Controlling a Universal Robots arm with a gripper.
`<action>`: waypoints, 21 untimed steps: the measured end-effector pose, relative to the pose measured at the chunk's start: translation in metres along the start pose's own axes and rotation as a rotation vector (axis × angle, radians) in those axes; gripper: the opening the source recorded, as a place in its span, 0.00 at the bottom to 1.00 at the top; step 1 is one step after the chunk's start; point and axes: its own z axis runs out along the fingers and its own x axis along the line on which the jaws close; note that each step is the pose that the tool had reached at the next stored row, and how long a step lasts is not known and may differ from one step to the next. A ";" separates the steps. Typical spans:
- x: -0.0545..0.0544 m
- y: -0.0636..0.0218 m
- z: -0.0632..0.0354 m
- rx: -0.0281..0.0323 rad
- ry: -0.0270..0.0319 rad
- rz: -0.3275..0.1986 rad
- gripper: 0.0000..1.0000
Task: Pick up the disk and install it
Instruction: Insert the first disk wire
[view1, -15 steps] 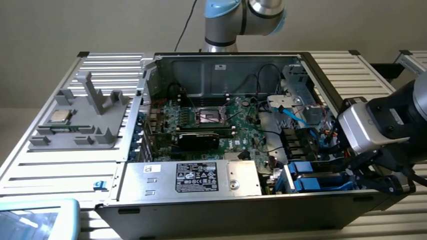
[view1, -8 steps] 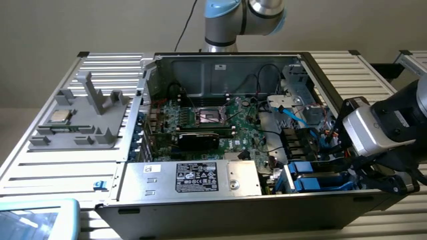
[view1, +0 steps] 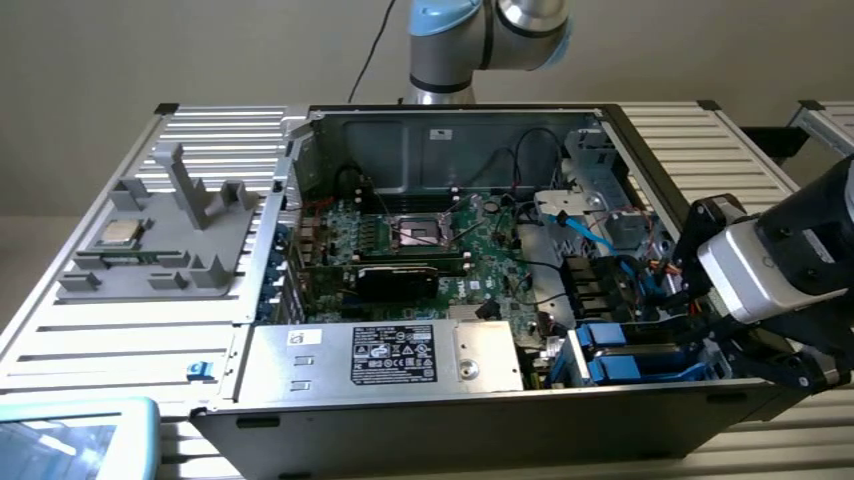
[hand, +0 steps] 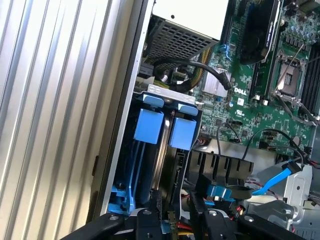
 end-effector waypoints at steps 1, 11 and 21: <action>0.001 -0.0002 -0.0001 -0.0003 -0.0026 -0.003 0.36; 0.005 -0.0040 0.0003 -0.0082 -0.0236 -0.041 0.36; 0.008 -0.0043 0.0038 -0.0117 -0.0420 -0.064 0.36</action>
